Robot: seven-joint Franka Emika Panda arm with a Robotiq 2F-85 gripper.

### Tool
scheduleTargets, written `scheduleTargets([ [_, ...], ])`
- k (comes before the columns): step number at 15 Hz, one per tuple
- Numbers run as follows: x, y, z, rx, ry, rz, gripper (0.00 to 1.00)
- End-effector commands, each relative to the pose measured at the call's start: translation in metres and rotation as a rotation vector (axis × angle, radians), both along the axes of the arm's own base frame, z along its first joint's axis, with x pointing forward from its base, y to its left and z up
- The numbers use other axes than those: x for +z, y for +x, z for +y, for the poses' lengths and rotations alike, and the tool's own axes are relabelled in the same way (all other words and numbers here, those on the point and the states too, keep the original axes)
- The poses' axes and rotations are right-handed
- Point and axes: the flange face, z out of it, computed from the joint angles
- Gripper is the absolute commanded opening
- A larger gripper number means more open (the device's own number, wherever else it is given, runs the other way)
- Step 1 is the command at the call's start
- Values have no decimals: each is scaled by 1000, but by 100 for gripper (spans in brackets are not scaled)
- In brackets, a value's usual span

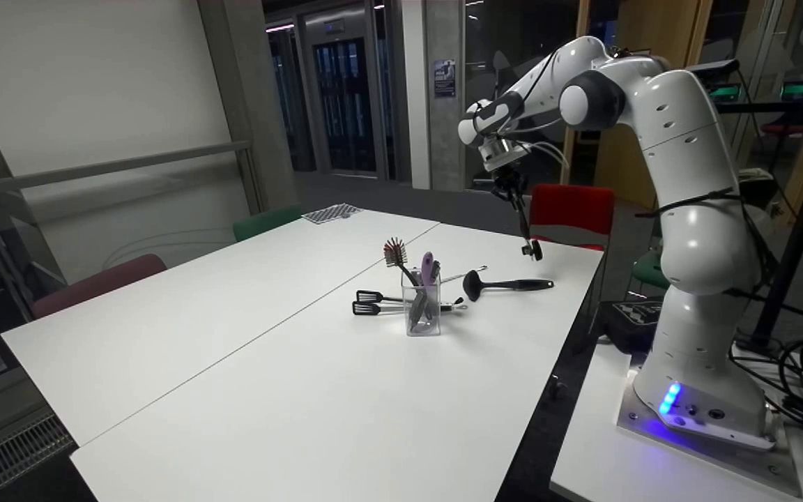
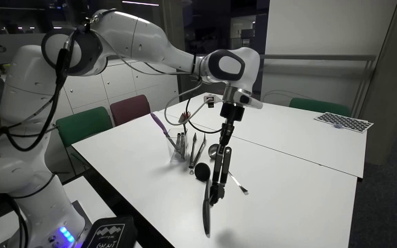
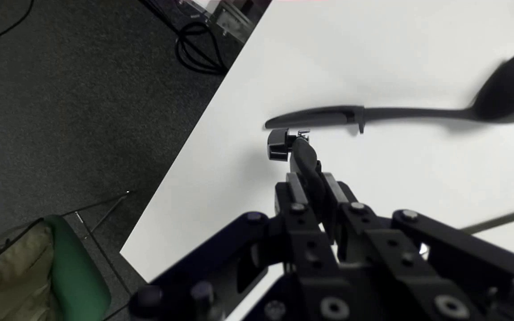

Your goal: Take the can open out of the holder and put it on the table

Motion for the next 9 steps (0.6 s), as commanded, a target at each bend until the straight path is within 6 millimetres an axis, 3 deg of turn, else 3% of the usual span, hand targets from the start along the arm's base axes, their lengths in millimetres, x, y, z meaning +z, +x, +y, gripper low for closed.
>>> scheduleTargets([
  [1, -8, 17, -22, -126, -114, -38, 3],
  [5, -24, 27, -22, -254, -252, -8, 3],
  [9, -21, 42, -8, -369, -414, 24, 3],
])
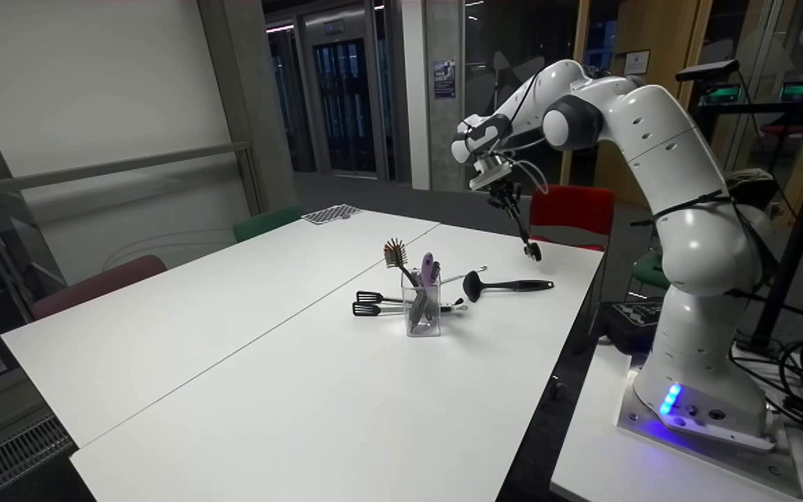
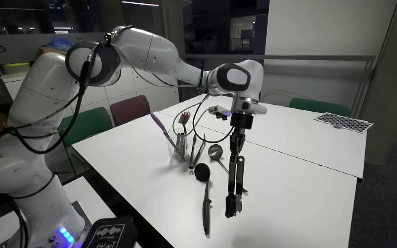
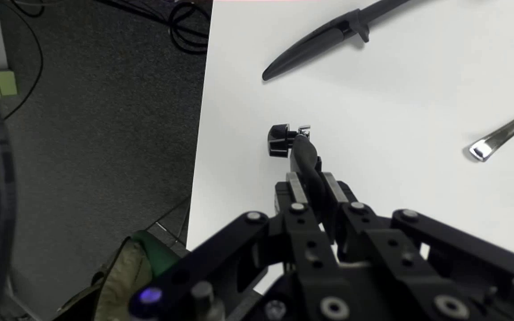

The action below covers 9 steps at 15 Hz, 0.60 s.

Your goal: Take the can open out of the holder and put it on the table

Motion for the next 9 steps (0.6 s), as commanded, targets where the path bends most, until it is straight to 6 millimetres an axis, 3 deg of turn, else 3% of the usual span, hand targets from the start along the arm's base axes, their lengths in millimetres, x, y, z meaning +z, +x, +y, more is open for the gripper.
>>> scheduleTargets([
  [1, 16, 16, 12, -98, -169, 35, 3],
  [5, 27, 33, 36, -169, -312, 90, 3],
  [7, 31, 42, 47, -153, -271, 82, 3],
  [9, 32, 51, 45, -136, -213, 52, 3],
])
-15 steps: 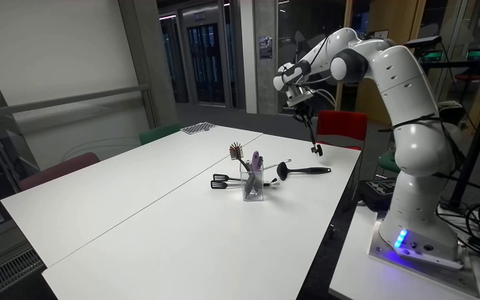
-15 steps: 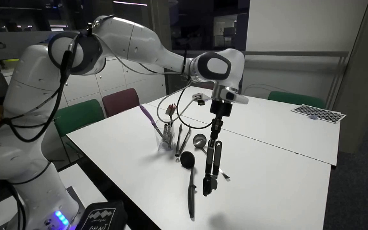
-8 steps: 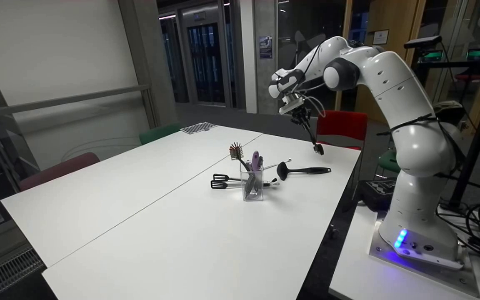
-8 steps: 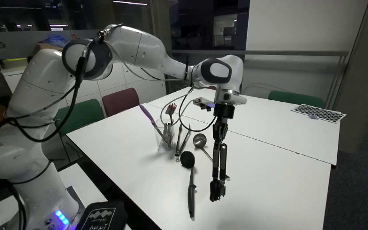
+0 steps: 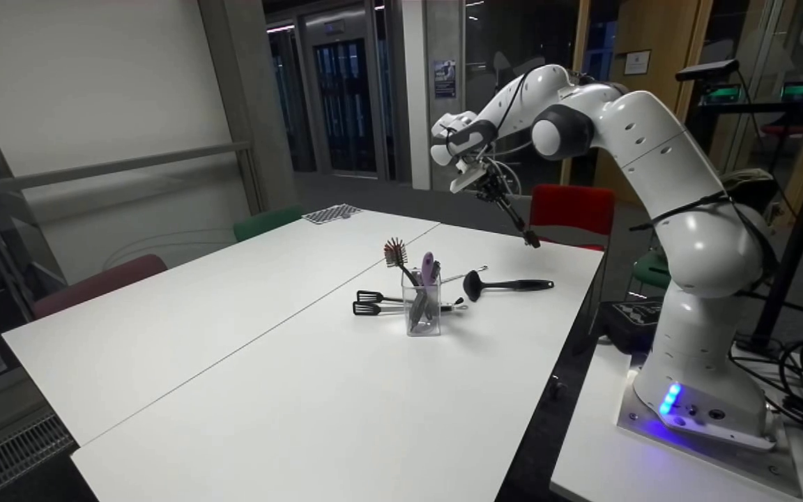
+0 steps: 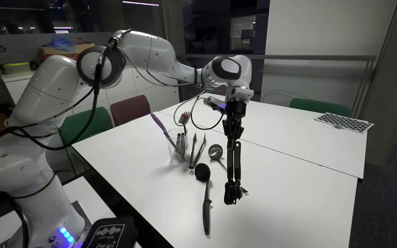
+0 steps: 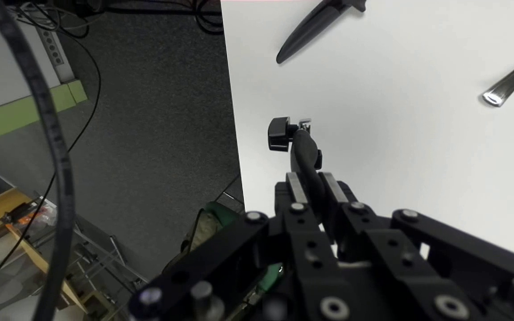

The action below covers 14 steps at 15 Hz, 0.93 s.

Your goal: Take the can open out of the holder and put it on the table

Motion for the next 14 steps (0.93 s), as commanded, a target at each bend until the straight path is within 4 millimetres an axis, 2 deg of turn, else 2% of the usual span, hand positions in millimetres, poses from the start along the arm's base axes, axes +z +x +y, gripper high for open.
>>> scheduleTargets([
  [1, 10, 16, -6, 6, 61, -38, 3],
  [7, -16, 35, -15, -6, 107, -38, 3],
  [14, -54, 51, 1, -2, 94, 49, 3],
])
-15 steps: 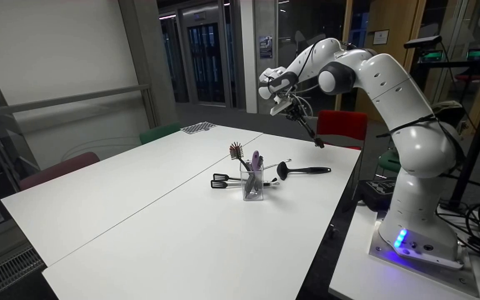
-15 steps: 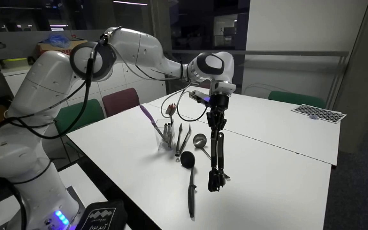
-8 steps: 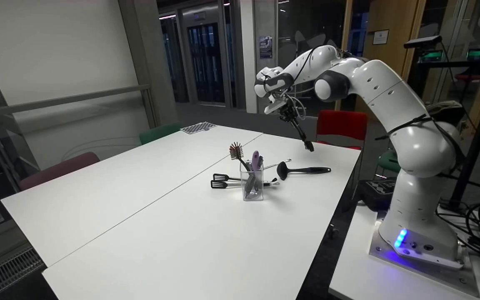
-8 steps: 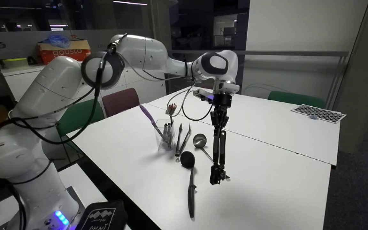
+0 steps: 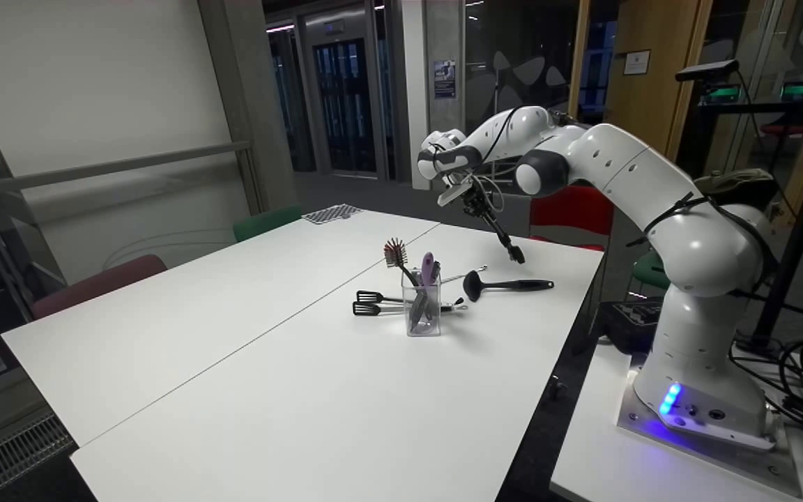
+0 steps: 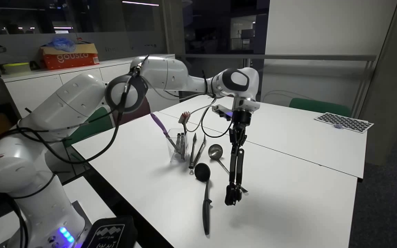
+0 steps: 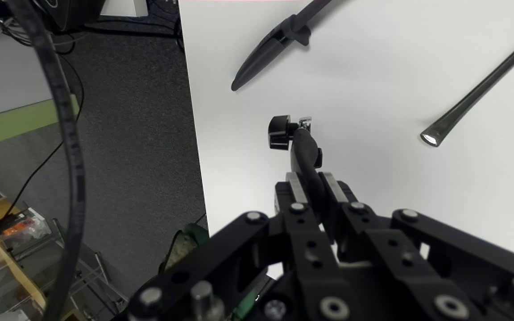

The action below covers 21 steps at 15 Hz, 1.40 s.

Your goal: Take the can open out of the holder and put it on the table

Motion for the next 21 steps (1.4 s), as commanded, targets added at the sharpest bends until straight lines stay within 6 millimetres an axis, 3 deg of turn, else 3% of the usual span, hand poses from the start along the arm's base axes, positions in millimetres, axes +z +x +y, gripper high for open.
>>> scheduleTargets([
  [1, -2, 6, 4, 4, 10, 37, 3],
  [12, -29, 11, 24, -11, 74, 84, 3],
  [17, -19, 16, 26, 11, 293, -46, 3],
  [21, -8, 14, 13, -8, 433, -165, 3],
])
